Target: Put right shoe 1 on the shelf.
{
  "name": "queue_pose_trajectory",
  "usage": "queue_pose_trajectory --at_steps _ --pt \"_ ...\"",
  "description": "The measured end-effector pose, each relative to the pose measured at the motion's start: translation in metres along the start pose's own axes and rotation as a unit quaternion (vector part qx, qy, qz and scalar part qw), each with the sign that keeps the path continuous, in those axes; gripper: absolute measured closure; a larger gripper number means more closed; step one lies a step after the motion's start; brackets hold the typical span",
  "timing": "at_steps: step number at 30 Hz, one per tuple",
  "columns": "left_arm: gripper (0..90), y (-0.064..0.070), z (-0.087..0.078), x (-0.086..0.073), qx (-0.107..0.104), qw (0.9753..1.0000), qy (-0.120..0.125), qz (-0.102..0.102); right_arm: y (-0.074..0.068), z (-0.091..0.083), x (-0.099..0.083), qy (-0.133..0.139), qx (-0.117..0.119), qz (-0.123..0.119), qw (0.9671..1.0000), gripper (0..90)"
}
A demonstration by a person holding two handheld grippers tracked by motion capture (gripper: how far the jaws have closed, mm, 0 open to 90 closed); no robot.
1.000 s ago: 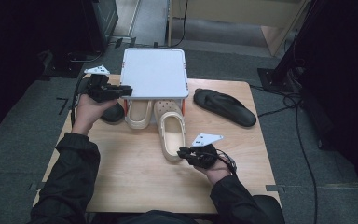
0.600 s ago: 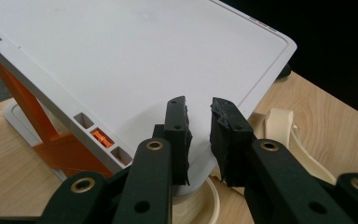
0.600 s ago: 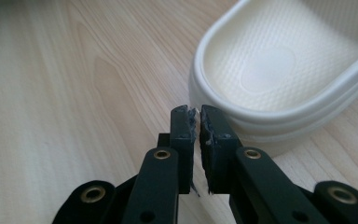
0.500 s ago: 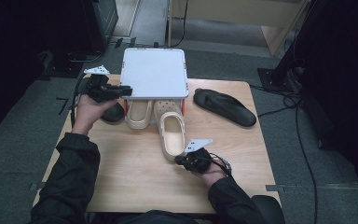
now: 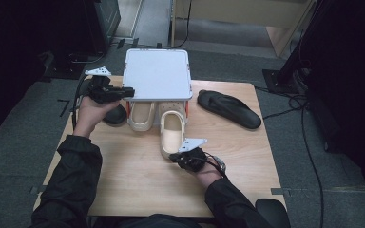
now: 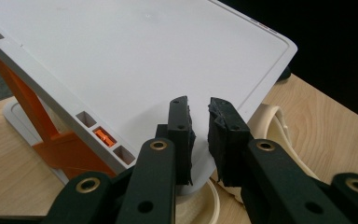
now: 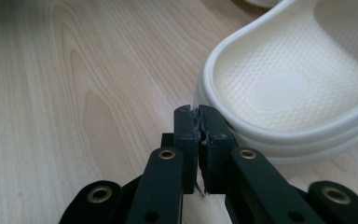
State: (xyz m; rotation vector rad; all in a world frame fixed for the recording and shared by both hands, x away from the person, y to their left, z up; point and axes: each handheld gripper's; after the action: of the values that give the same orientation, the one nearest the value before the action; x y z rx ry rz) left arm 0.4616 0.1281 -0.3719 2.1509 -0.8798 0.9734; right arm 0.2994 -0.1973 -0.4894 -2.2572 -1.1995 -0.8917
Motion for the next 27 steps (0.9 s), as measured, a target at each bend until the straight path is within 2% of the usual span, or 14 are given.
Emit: queue_pose_trajectory --at_steps 3,6,7,11,16,17,20,23,27 --pt "79.4 0.000 0.000 0.000 0.002 1.0000 -0.001 0.002 0.001 0.002 0.005 0.002 -0.010 0.000 0.9999 86.1" --pt "79.5 0.000 0.000 0.000 0.001 1.0000 -0.001 0.001 0.005 0.003 0.010 0.002 -0.010 0.002 0.9999 86.1" --pt "79.5 0.000 0.000 0.000 0.000 1.0000 -0.001 0.000 0.010 0.003 0.015 0.017 -0.018 0.003 0.9997 85.7" --pt "79.5 0.000 0.000 0.000 0.001 1.0000 -0.001 0.000 0.020 0.007 0.024 0.020 -0.017 0.013 0.9996 85.6" --pt "79.5 0.000 0.000 0.000 0.001 1.0000 -0.001 0.000 0.034 0.014 0.031 0.019 -0.029 0.020 0.9992 86.3" --pt "79.5 0.000 0.000 0.000 0.002 1.0000 -0.001 0.000 0.037 0.015 0.033 0.025 -0.023 0.022 0.9992 85.8" --pt "79.5 0.000 0.000 0.000 0.002 1.0000 -0.001 0.001 0.043 0.019 0.038 0.021 -0.034 0.026 0.9988 85.7" --pt "79.5 0.000 0.000 0.000 0.002 1.0000 -0.001 0.002 0.049 0.021 0.041 0.027 -0.019 0.029 0.9990 85.8" --pt "79.5 0.000 0.000 0.000 0.002 1.0000 -0.001 0.001 0.048 0.024 0.046 0.024 -0.021 0.019 0.9993 85.5"
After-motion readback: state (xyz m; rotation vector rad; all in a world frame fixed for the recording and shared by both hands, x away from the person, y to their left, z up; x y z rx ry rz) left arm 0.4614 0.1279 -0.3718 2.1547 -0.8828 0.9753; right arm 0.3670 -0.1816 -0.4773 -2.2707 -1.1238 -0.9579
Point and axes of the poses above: each handheld gripper's, and its own axes: z roughly forward along the jaws, x roughly out of its top, y roughly to its right, and after that the axes turned 4 degrees about -y, right-handed
